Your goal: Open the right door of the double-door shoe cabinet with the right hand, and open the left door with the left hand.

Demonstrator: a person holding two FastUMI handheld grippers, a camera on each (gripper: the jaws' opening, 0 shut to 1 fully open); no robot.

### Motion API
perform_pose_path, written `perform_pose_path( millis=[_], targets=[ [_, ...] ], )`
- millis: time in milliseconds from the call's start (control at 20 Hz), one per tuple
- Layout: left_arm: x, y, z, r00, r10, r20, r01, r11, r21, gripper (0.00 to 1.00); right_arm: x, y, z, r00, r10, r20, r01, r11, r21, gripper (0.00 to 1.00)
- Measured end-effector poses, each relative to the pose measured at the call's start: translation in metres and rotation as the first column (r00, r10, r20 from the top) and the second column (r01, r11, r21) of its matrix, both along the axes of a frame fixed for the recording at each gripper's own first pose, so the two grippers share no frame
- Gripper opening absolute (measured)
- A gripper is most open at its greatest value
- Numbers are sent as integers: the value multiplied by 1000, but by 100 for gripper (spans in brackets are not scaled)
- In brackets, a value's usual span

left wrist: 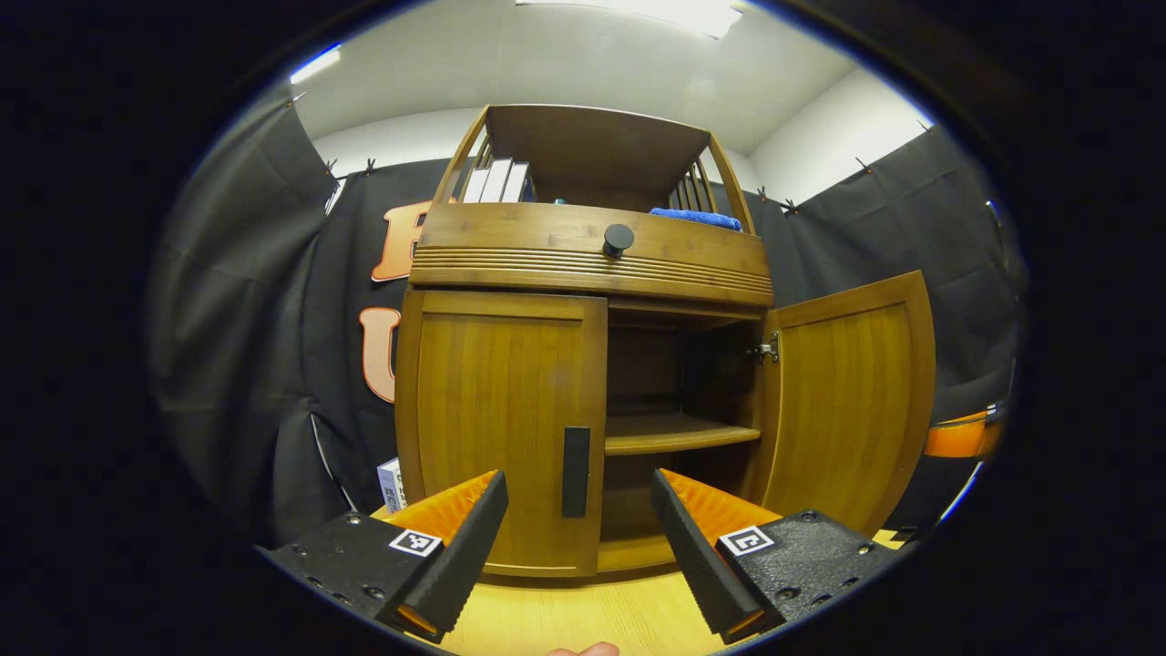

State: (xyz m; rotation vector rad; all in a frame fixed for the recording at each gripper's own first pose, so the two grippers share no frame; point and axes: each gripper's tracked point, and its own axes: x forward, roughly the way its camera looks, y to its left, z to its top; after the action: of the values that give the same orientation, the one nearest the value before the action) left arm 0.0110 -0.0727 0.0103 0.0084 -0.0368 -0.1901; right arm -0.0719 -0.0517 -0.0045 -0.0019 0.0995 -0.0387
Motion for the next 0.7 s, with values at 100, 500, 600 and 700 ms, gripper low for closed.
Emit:
perform_pose_path(
  millis=[100,500,600,700],
  targets=[
    [0,2,-2,1000,8,-4,-8,1000,-5,96,9,6,-3,1000,7,4,-7,1000,-5,9],
    [12,16,-5,998,56,-17,-56,998,-10,94,35,22,-4,998,67,12,-68,998,12,63],
    [22,13,-7,998,48,-28,-49,999,-11,94,38,21,-9,998,66,5,-66,998,25,86],
    [36,6,-13,999,23,-48,-24,1000,-11,94,35,23,-10,997,72,0,-72,997,40,96]
  ],
)
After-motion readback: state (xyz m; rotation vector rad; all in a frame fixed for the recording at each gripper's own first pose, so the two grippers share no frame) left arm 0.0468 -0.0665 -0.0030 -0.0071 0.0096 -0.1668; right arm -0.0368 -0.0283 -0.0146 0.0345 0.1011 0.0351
